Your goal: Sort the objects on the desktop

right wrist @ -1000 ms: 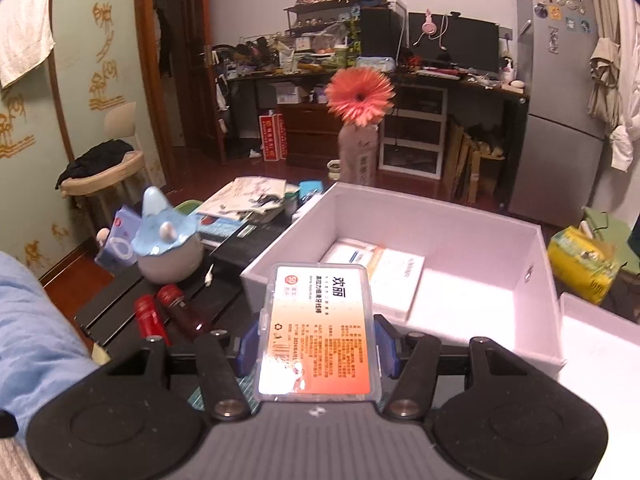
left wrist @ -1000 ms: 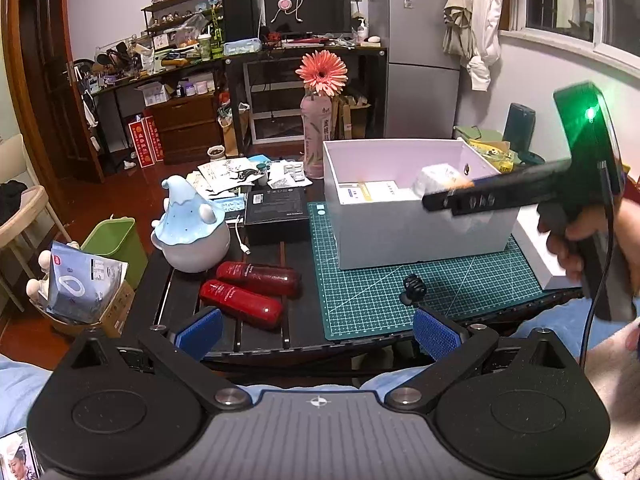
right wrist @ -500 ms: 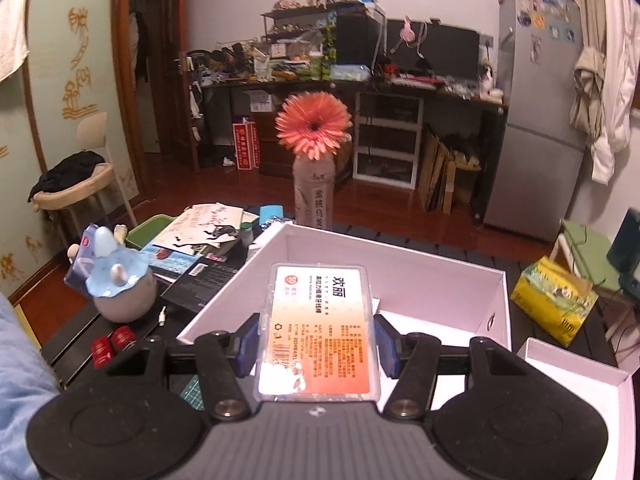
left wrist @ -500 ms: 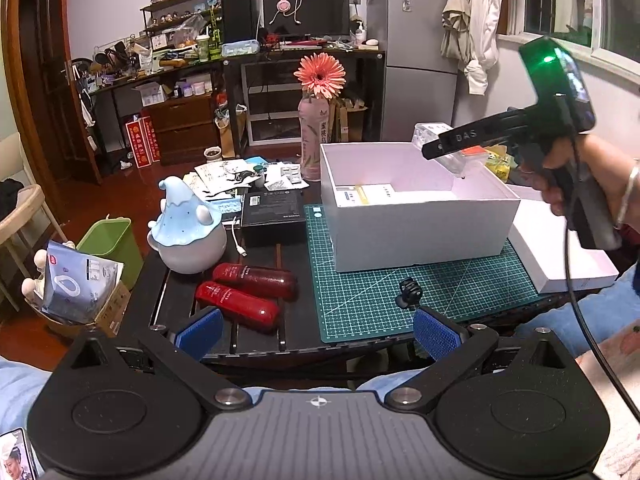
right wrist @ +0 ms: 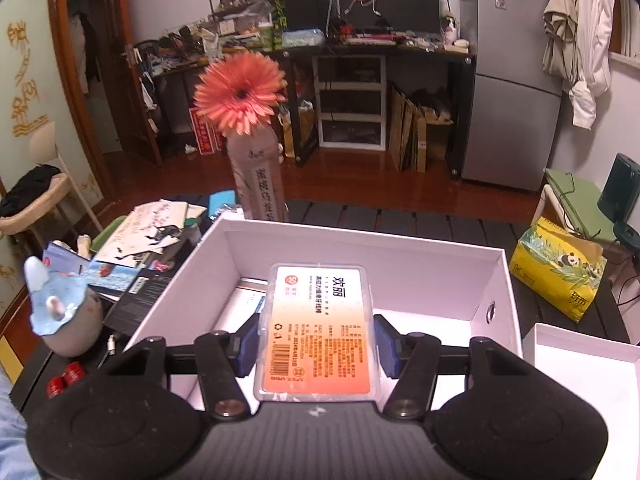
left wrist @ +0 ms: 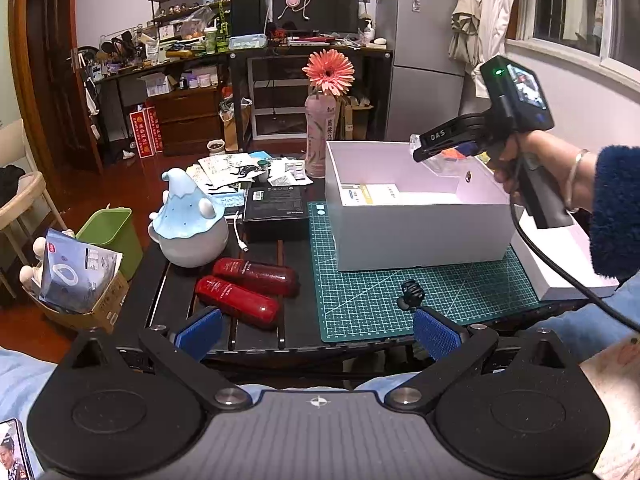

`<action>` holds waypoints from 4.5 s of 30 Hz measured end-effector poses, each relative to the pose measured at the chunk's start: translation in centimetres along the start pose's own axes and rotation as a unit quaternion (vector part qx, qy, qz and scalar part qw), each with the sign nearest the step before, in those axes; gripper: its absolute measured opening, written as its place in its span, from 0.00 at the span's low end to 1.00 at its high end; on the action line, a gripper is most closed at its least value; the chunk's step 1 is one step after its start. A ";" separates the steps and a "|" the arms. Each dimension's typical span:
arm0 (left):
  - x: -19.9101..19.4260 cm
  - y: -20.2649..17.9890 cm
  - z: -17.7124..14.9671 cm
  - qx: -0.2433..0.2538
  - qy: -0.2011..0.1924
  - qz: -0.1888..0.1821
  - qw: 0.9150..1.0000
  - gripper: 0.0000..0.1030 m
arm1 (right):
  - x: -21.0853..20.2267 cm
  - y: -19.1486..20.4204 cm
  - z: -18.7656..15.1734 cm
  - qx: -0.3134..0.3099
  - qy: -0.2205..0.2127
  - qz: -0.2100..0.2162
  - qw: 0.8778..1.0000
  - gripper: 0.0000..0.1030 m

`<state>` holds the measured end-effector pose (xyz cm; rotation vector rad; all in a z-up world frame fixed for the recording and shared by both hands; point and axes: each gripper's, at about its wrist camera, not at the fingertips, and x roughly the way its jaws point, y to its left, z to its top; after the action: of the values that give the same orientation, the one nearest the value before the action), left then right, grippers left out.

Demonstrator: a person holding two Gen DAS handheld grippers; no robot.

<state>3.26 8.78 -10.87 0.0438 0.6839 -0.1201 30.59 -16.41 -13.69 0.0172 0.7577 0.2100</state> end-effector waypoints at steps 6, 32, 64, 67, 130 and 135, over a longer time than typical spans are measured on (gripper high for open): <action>0.4 0.2 0.1 -0.006 0.007 -0.001 1.000 1.00 | 3.1 1.1 2.0 0.014 0.016 0.006 1.000 0.54; 2.9 1.0 0.5 -0.026 0.058 -0.016 0.998 1.00 | 15.5 3.8 3.7 0.016 0.176 -0.014 0.984 0.55; 3.6 1.1 0.3 -0.020 0.073 -0.024 0.997 1.00 | 16.4 3.6 4.1 0.016 0.185 -0.025 0.982 0.57; 3.5 1.0 0.3 -0.017 0.071 -0.021 0.997 1.00 | 15.6 3.4 4.5 0.019 0.170 -0.021 0.985 0.69; 2.5 0.0 0.0 0.001 0.056 0.013 0.998 1.00 | 13.3 0.2 3.3 0.118 0.135 0.035 0.983 0.11; 2.5 0.1 0.0 -0.001 0.056 0.011 0.998 1.00 | 13.5 1.0 3.4 0.112 0.137 0.036 0.984 0.11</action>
<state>5.20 8.61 -12.41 0.0565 0.7951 -0.0954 42.30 -12.62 -20.30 0.2338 1.0533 0.1974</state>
